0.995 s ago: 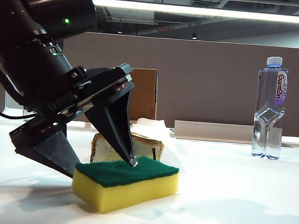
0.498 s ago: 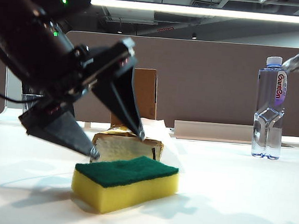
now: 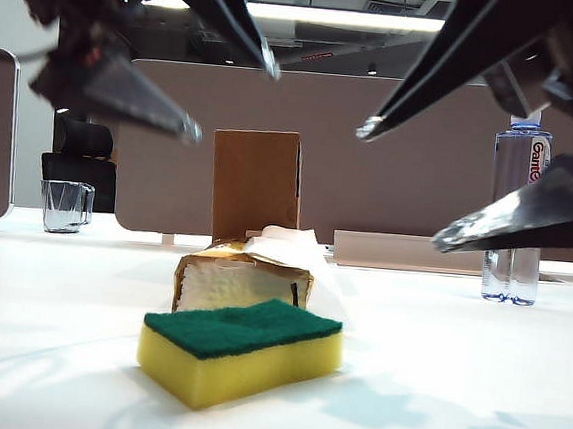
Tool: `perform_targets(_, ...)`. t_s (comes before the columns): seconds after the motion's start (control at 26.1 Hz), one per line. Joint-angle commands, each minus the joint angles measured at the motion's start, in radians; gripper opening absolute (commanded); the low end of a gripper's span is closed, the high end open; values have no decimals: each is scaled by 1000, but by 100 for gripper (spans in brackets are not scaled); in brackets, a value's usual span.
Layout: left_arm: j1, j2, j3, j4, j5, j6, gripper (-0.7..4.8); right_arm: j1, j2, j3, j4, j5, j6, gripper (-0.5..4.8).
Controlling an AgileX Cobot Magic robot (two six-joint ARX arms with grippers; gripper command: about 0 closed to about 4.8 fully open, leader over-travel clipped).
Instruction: Move the sponge from left to right to wipe the table, avoiding obstacles on the table, and finally reaching the bottle of mineral water.
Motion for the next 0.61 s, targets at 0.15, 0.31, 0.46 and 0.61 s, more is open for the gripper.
perform_targets(0.15,0,-175,5,-6,-32,4,408,94,133,6,125,50,63,382)
perform_targets(0.31,0,-266,8,-63,-32,4,408,103,252,6,214,64,83,382)
perform_targets(0.46,0,-323,9,-109,-32,4,408,103,323,6,267,69,104,382)
perform_targets(0.61,0,-389,9,-132,-30,3,408,103,394,14,311,96,116,382)
